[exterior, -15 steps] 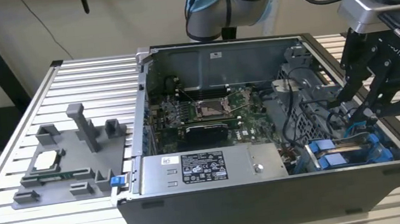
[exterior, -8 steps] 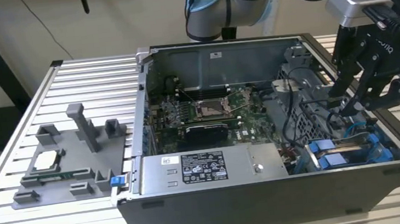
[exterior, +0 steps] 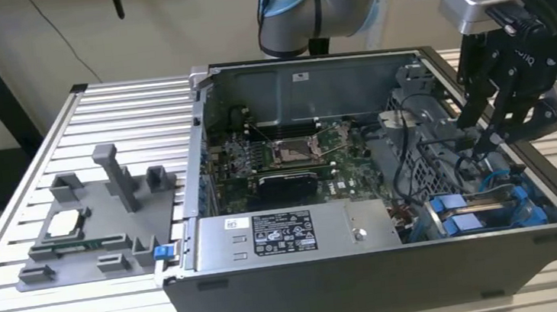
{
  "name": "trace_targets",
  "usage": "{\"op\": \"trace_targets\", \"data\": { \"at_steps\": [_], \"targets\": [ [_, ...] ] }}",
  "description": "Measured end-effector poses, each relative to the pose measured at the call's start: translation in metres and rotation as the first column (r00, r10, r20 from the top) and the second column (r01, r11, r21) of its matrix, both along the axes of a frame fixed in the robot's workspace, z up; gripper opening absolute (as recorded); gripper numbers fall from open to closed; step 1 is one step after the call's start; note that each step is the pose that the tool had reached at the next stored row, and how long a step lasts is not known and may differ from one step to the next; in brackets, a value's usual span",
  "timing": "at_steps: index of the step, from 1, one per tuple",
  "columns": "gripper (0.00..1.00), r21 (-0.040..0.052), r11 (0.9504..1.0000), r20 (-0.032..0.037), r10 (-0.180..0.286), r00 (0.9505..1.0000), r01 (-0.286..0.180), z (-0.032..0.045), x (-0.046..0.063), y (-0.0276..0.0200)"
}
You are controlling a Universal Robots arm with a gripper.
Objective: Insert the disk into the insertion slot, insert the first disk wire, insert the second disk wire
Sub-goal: 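Insert the first disk wire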
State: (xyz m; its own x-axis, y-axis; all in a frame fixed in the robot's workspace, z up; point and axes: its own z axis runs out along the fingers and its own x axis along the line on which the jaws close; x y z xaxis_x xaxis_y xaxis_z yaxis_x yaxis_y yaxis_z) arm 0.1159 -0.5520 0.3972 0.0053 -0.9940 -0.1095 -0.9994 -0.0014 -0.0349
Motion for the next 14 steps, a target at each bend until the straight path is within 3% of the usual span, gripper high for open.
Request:
{"op": "trace_targets", "data": {
  "at_steps": [3,4,7,10,14],
  "targets": [
    [1.0,-0.0396,0.9992,0.0073,0.001,1.0,-0.001,-0.0006,-0.002,0.0034],
    [1.0,-0.0463,0.9989,0.0078,0.001,1.0,-0.001,-0.0008,-0.003,0.0054],
    [1.0,-0.0476,0.9989,0.0094,0.001,1.0,-0.001,-0.0011,-0.005,0.0102],
    [1.0,-0.0548,0.9985,0.0098,0.001,1.0,-0.001,-0.0035,-0.005,0.0111],
    [1.0,-0.0565,0.9984,0.0121,0.001,0.9999,0.0,-0.007,-0.005,0.0122]
  ]
}}
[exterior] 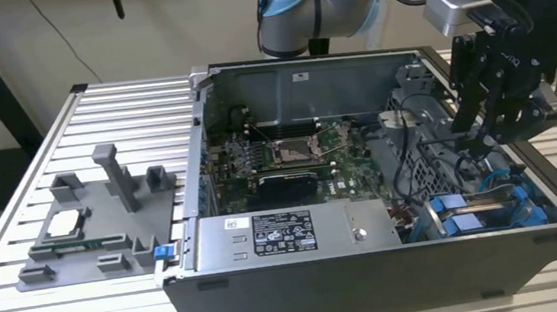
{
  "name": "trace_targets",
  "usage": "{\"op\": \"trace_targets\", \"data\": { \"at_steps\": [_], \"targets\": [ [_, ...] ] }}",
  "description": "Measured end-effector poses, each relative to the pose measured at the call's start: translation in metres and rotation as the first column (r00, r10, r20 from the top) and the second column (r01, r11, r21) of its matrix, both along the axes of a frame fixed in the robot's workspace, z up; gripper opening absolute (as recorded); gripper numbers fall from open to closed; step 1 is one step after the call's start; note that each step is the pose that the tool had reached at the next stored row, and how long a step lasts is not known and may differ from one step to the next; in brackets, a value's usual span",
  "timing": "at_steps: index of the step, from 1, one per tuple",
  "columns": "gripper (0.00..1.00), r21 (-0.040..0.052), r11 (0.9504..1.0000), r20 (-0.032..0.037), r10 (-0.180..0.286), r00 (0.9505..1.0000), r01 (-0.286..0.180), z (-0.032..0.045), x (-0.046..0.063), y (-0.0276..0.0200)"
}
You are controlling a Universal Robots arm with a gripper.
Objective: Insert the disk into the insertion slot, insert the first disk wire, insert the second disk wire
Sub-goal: 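Insert the first disk wire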
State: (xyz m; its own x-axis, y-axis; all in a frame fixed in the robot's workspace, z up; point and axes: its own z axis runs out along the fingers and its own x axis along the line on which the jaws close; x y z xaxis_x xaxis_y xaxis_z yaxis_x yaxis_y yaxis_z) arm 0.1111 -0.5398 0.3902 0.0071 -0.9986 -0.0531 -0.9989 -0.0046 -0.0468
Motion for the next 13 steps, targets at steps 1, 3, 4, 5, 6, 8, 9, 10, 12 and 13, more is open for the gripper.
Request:
{"op": "trace_targets", "data": {
  "at_steps": [1,3,4,5,6,8,9,10,12,13],
  "targets": [
    [1.0,-0.0002,1.0,0.0007,0.0,1.0,0.0,-0.0005,-0.0001,0.0003],
    [1.0,0.0,1.0,0.0028,0.0,1.0,0.0,-0.0016,-0.0001,0.0009],
    [1.0,0.0001,1.0,0.0043,0.0,1.0,0.0,-0.0022,-0.0001,0.0012],
    [1.0,0.0002,1.0,0.0055,0.0,1.0,0.0,-0.0026,-0.0002,0.0014],
    [1.0,0.0001,1.0,0.0068,0.001,1.0,-0.001,-0.0029,-0.0002,0.0016],
    [1.0,-0.0002,1.0,0.0084,0.005,1.0,-0.005,-0.003,-0.0004,0.0018],
    [1.0,-0.0002,1.0,0.0087,0.01,0.9999,-0.01,-0.003,-0.0004,0.0018],
    [1.0,-0.0002,0.9999,0.0089,0.016,0.9998,-0.016,-0.003,-0.0007,0.0018],
    [1.0,0.0,0.9995,0.0089,0.031,0.9995,-0.031,-0.0031,-0.0011,0.0018],
    [1.0,0.0,0.9993,0.009,0.038,0.9992,-0.038,-0.0031,-0.0013,0.0019]
  ]
}}
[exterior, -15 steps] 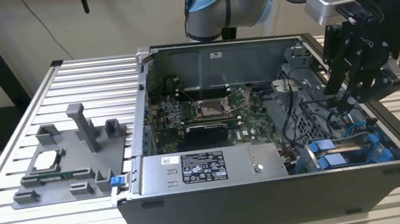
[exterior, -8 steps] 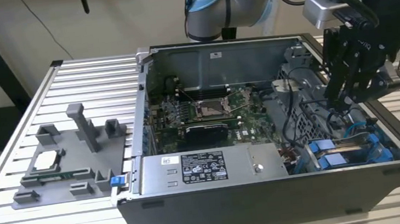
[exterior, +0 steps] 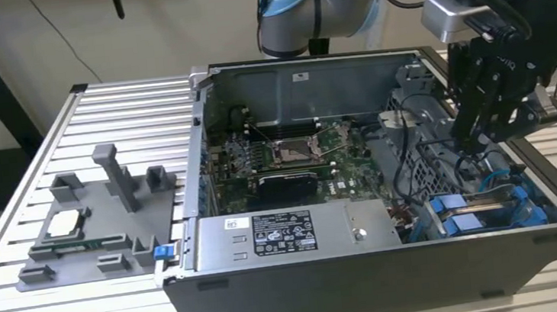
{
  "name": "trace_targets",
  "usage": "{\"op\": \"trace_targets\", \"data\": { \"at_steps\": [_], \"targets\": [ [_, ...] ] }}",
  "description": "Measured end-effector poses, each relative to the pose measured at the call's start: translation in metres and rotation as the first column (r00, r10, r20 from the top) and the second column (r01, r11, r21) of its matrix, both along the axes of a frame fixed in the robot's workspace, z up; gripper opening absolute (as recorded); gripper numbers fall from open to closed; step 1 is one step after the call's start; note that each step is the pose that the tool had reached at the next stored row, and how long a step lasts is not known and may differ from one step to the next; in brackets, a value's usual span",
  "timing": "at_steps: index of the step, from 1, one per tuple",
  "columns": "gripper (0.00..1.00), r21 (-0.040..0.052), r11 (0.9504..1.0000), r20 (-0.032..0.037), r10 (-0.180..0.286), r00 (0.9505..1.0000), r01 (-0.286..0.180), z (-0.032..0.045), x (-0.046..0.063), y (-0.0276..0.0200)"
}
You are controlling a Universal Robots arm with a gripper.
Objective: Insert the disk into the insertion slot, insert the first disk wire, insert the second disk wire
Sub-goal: 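Insert the first disk wire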
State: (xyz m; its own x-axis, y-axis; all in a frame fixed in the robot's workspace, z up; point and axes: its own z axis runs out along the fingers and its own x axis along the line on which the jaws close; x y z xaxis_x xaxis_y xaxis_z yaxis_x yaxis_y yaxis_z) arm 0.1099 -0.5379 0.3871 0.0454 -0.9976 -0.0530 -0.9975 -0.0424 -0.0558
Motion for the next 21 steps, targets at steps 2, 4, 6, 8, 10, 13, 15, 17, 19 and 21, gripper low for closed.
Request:
{"op": "trace_targets", "data": {
  "at_steps": [2,4,6,8,10,13,15,17,19,21],
  "targets": [
    [1.0,-0.0001,1.0,0.0002,0.008,1.0,-0.008,0.0,-0.0006,0.0],
    [1.0,0.0,0.9999,0.0007,0.013,0.9999,-0.013,0.0001,-0.0009,0.0],
    [1.0,-0.0001,0.9998,0.0026,0.019,0.9998,-0.019,0.0001,-0.0011,0.0],
    [1.0,-0.0002,0.9997,0.0057,0.024,0.9997,-0.024,0.0001,-0.0012,0.0],
    [1.0,-0.0004,0.9996,0.0119,0.028,0.9995,-0.028,0.0001,-0.0013,-0.0001],
    [1.0,-0.0004,0.9995,0.0219,0.03,0.9993,-0.03,-0.0002,-0.0012,0.0],
    [1.0,-0.0004,0.9995,0.0243,0.03,0.9992,-0.03,-0.0003,-0.0018,0.0],
    [1.0,-0.0004,0.9995,0.0255,0.03,0.9992,-0.03,-0.0003,-0.0026,0.0],
    [1.0,-0.0006,0.9995,0.0269,0.03,0.9992,-0.03,-0.0003,-0.0032,0.0],
    [1.0,-0.0009,0.9995,0.0285,0.03,0.9991,-0.03,-0.0003,-0.004,0.0]
  ]
}}
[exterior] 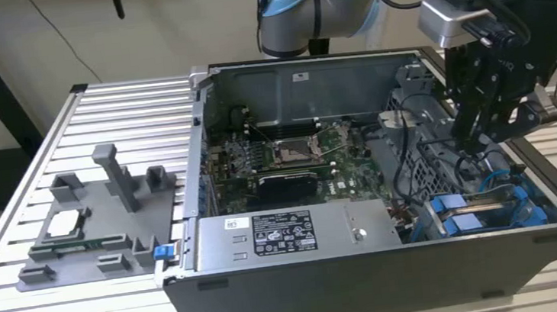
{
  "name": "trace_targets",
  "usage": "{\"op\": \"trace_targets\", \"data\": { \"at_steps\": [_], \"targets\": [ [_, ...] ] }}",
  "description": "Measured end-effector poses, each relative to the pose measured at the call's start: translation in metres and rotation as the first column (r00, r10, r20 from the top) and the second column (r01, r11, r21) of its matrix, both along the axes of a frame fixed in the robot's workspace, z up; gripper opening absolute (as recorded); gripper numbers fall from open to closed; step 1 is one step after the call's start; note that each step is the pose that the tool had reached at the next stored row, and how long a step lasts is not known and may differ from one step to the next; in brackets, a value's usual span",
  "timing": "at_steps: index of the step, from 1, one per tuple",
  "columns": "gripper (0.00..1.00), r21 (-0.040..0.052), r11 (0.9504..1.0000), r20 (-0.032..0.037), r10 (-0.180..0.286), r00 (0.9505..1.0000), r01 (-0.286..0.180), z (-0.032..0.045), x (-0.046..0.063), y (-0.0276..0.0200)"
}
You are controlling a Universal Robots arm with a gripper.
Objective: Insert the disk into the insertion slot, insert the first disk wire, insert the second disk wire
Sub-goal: 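Insert the first disk wire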
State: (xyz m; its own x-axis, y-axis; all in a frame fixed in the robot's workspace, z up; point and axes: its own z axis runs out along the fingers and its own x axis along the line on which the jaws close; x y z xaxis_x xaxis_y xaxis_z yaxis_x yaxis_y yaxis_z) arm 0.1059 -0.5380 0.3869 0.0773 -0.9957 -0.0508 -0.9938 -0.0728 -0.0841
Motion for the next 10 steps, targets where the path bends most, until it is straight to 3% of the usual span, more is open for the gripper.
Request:
{"op": "trace_targets", "data": {
  "at_steps": [5,6,10],
  "targets": [
    [1.0,0.0001,1.0,0.006,0.0,1.0,0.0,0.0,-0.0024,0.0],
    [0.0,0.0,1.0,0.0074,0.0,1.0,0.0,0.0,-0.0028,0.0],
    [0.0,0.0,1.0,0.0119,0.0,0.9999,0.0,0.0,-0.0033,0.0]
  ]
}}
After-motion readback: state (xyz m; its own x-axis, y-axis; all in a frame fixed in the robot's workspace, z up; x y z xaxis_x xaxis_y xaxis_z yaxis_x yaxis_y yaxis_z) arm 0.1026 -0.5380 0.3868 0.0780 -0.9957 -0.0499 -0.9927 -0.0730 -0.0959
